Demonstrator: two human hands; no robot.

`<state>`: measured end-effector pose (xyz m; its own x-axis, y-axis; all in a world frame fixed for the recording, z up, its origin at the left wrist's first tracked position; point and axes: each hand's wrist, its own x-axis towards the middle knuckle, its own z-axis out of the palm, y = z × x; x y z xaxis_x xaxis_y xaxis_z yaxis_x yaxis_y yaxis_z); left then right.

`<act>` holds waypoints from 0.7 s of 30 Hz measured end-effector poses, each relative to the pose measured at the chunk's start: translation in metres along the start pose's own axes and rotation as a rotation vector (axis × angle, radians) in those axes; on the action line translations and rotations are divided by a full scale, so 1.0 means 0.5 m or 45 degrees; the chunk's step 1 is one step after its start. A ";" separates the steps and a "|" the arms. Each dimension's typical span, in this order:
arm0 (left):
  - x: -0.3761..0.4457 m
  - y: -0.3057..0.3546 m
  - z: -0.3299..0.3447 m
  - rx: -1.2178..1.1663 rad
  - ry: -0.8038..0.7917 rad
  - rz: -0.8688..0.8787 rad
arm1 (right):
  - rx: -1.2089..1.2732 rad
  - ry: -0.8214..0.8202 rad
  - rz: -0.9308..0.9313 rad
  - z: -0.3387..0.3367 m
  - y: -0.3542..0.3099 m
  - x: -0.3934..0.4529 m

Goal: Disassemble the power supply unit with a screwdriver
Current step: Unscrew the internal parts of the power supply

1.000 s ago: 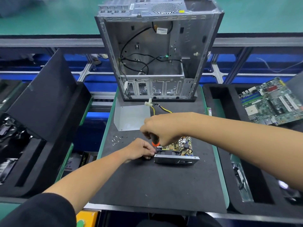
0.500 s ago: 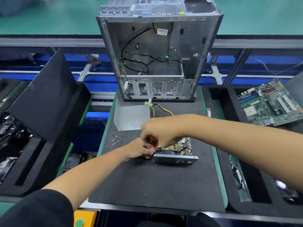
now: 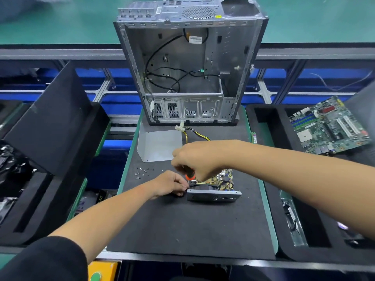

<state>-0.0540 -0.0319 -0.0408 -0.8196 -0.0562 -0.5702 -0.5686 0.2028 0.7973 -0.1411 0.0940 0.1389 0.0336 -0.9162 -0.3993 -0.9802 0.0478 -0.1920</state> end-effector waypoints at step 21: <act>0.002 0.004 0.003 0.112 -0.011 0.043 | -0.165 0.095 0.258 0.015 -0.008 0.008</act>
<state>-0.0558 -0.0302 -0.0400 -0.8374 -0.0391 -0.5453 -0.5318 0.2896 0.7958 -0.1356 0.0935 0.1312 -0.1762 -0.9200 -0.3500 -0.9824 0.1866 0.0040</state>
